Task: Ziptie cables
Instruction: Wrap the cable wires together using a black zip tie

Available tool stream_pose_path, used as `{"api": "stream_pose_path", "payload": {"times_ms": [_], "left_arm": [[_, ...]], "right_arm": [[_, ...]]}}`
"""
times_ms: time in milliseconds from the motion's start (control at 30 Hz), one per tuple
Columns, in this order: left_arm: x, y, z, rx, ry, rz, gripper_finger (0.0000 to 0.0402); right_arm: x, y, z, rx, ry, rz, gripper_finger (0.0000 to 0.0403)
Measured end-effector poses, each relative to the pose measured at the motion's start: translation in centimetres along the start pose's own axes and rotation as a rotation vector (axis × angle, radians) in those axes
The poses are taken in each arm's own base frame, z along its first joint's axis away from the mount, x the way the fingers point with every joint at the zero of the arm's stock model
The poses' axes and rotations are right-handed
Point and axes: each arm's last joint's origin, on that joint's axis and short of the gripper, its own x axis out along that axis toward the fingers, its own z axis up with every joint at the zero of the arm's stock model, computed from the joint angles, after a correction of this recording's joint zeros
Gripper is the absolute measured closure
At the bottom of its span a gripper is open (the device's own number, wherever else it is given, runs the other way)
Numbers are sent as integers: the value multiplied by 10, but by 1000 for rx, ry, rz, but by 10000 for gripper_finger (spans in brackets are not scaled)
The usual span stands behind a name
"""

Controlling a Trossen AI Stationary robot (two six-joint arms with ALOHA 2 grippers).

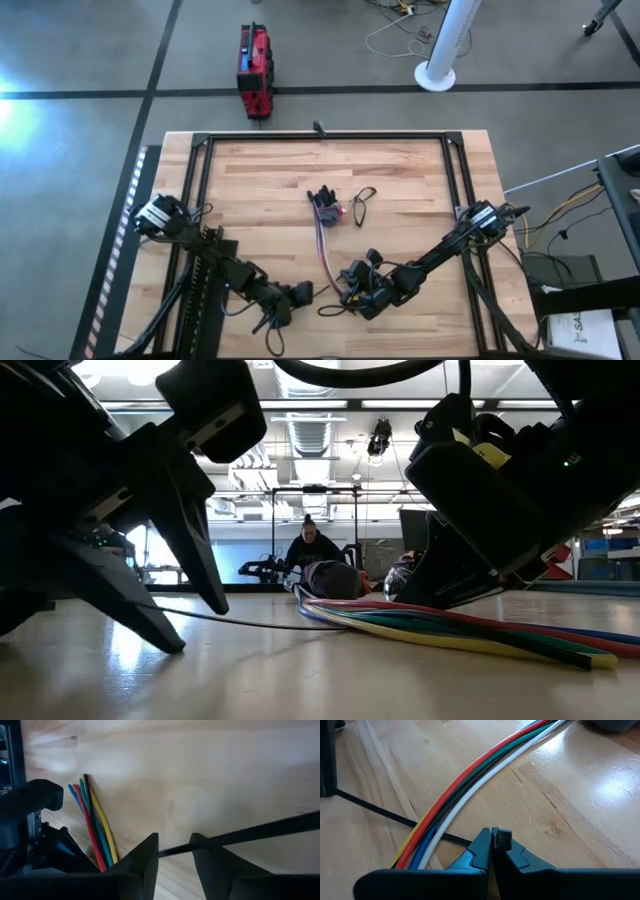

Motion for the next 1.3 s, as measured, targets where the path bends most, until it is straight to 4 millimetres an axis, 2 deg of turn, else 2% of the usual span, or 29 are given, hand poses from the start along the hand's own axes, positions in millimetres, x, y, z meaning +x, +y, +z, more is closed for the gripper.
{"api": "stream_pose_path", "payload": {"times_ms": [233,667,1300], "left_arm": [[-3,1,0,-2,13,1,288],[-12,5,3,-72,-2,6,339],[-16,5,3,-145,3,-8,354]], "right_arm": [[0,0,0,3,1,1,403],[0,0,0,3,5,4,403],[0,0,0,3,6,4,403]]}}
